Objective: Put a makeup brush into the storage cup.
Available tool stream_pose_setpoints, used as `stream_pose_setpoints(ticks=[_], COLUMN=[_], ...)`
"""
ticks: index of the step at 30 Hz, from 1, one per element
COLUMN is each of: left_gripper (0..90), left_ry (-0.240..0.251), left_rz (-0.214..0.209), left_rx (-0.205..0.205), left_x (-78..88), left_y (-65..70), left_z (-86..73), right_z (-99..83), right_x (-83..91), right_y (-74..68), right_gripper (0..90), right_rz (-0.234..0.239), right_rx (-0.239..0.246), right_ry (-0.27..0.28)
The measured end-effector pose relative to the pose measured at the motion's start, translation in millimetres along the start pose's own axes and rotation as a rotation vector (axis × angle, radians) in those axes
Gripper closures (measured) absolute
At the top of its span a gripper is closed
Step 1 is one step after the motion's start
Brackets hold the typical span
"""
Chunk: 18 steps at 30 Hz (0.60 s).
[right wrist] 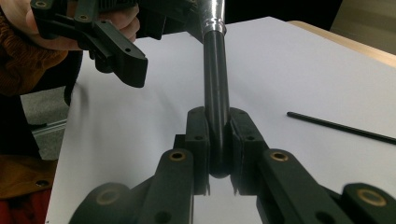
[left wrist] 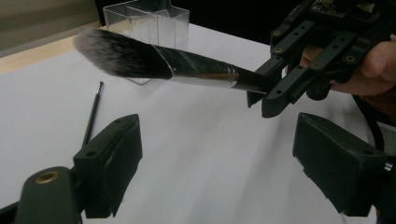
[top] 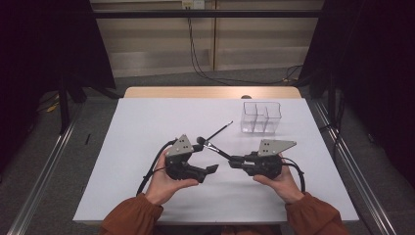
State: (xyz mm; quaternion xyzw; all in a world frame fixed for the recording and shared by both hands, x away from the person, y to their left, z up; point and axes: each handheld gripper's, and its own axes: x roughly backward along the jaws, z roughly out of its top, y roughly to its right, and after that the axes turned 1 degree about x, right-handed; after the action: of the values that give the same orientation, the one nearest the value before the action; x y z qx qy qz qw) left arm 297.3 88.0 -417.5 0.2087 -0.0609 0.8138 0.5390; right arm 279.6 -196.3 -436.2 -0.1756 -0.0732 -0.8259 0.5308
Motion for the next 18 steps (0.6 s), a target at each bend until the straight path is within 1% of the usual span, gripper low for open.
stream_pose_setpoints(ticks=[1,3,5,7,8,12,14,18], left_gripper=[19.0,20.1,22.7,24.4,25.8,31.1,33.4,36.2], left_ry=[0.000,0.015,0.013,0.019,0.032,0.037,0.048,0.058], left_rz=[-0.001,0.004,0.002,0.008,0.005,-0.011,-0.009,-0.018], left_rx=[0.002,0.013,0.010,0.020,0.036,0.046,0.056,0.072], left_x=[-0.4,-1.1,-0.6,-0.2,-0.5,-1.5,-2.7,-3.9], left_y=[0.4,0.4,-0.8,-2.0,-2.5,-3.9,-3.0,-3.1], left_z=[0.5,1.0,2.0,2.3,2.2,2.7,3.4,5.9], right_z=[0.1,-0.1,-0.2,-0.2,-0.1,-0.1,-0.1,0.1], right_x=[0.1,0.2,0.1,0.0,0.0,-1.1,-2.1,-3.3], right_y=[-0.1,-0.1,-0.2,-0.1,-0.3,-1.6,-2.1,-3.2], right_gripper=[80.0,80.0,79.9,80.0,80.0,80.0,80.0,80.0], right_rz=[0.000,-0.002,-0.002,-0.001,-0.001,-0.002,0.004,0.008], right_rx=[0.002,0.002,0.004,0.005,0.006,0.012,0.015,0.022], right_ry=[-0.001,0.001,0.002,0.007,0.008,0.006,0.010,0.012])
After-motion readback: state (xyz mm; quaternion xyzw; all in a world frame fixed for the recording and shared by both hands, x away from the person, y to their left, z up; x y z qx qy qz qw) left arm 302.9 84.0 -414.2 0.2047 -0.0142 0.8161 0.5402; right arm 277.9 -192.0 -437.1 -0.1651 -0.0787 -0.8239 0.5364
